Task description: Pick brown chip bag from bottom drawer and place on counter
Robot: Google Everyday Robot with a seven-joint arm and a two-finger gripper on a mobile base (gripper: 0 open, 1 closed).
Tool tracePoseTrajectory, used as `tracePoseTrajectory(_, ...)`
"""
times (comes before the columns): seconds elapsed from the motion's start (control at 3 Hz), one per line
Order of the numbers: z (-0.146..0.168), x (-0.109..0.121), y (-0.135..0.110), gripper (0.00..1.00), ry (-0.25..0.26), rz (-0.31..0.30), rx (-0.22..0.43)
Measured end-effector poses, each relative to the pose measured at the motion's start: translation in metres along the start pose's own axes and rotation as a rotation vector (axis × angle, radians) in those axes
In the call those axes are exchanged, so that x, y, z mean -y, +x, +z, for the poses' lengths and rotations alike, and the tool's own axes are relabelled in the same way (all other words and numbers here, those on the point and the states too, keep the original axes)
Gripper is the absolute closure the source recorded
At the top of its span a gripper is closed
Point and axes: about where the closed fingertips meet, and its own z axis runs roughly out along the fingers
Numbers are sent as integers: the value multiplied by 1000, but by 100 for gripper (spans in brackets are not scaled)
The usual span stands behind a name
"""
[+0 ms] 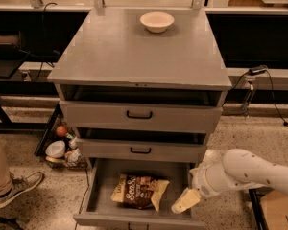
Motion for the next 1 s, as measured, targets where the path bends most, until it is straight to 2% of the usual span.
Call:
tracePoseTrajectory(0.33, 34, -6, 17, 0, -59, 38, 6)
tracePoseTrajectory(0.67, 34, -6, 17, 0, -59, 38, 6)
tracePoseTrajectory(1.0, 67, 3, 19, 0, -41, 72, 20)
